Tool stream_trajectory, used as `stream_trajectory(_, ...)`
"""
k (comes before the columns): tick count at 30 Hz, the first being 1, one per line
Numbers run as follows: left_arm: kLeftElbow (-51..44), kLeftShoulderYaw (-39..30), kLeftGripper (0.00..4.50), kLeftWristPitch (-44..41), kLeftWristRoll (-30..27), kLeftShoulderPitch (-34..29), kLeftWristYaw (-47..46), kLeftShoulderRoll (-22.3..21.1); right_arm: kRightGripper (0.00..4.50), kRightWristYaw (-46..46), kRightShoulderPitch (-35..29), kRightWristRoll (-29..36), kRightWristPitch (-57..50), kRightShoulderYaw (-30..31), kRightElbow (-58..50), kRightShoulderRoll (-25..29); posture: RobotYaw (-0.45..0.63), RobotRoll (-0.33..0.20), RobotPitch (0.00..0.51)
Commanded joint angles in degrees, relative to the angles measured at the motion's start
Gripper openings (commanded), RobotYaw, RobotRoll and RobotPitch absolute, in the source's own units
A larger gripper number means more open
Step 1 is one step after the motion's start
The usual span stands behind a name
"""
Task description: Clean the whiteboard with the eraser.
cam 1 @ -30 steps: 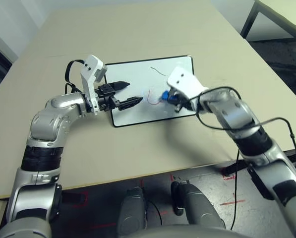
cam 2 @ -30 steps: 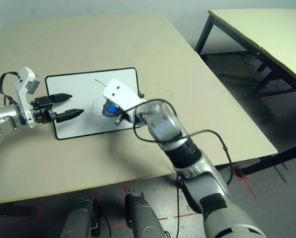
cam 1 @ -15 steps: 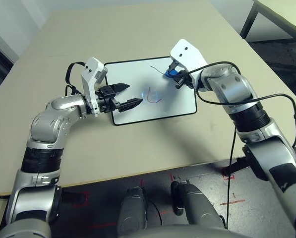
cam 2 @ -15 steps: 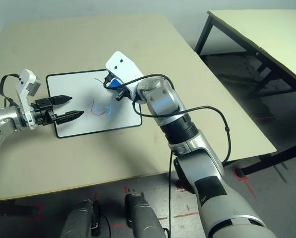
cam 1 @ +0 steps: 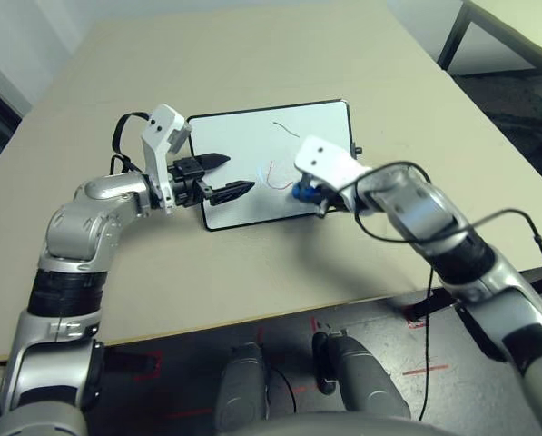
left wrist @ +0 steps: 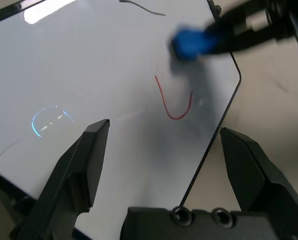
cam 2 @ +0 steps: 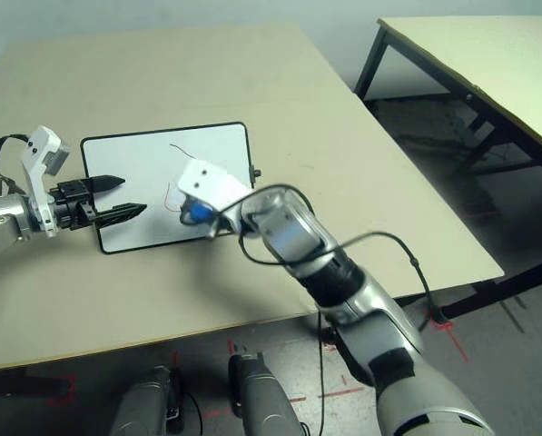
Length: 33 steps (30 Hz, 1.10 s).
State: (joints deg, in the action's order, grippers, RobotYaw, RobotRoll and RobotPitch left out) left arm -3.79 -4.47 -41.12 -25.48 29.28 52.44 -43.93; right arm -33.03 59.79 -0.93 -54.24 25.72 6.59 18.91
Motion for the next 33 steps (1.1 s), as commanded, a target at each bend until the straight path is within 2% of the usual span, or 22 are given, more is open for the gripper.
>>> stream_trajectory(1,-0.18,0.31,4.50,-1.22,-0.39,-0.58,0.88,-1.11,0.59,1.04,1.55,-1.35,4.33,-1.33,5.29,-1.27,-0.02,0.000,0.156)
stream_trajectory(5,-0.60,0.18,4.50,-1.62,-0.46,-0.91,0.98,-1.30,0.59,-1.95,-2.30,-0.57,-0.56,1.57,-0.95,-1.30,-0.02,0.000,0.158)
stream_trajectory(9,-0.81,0.10,4.50,-1.88,-0.43,-1.06,1.01,-1.36,0.59,-5.50,-9.26,1.18,-9.47,7.45,-14.57,1.51,-0.02,0.000,0.162)
stream_trajectory(12,-0.83,0.11,4.50,-2.05,-0.38,-1.04,1.05,-1.43,0.59,-6.23,-11.32,1.66,-12.74,9.51,-18.95,3.04,-0.02,0.000,0.163)
stream_trajectory(15,-0.79,0.11,4.50,-2.09,-0.32,-1.03,1.10,-1.45,0.59,-6.43,-11.05,1.50,-13.03,9.91,-18.54,3.70,-0.02,0.000,0.164)
stream_trajectory(21,-0.84,-0.10,4.50,-2.11,-0.30,-1.16,0.99,-1.50,0.59,-0.78,-2.13,-1.78,-1.77,2.81,-0.09,0.96,-0.02,0.000,0.164)
stream_trajectory(25,-0.92,-0.23,4.50,-2.09,-0.35,-1.33,0.98,-1.54,0.59,0.68,2.30,-2.87,3.63,0.58,8.77,0.22,-0.02,0.000,0.162)
stream_trajectory(28,-1.06,-0.28,4.50,-2.13,-0.45,-1.43,0.96,-1.54,0.59,-0.57,0.99,-3.14,2.48,1.48,6.91,0.06,-0.02,0.000,0.162)
stream_trajectory(33,-1.18,-0.27,4.50,-2.28,-0.55,-1.46,0.89,-1.54,0.59,-6.37,-7.73,-0.81,-8.45,8.61,-10.91,3.49,-0.02,0.000,0.163)
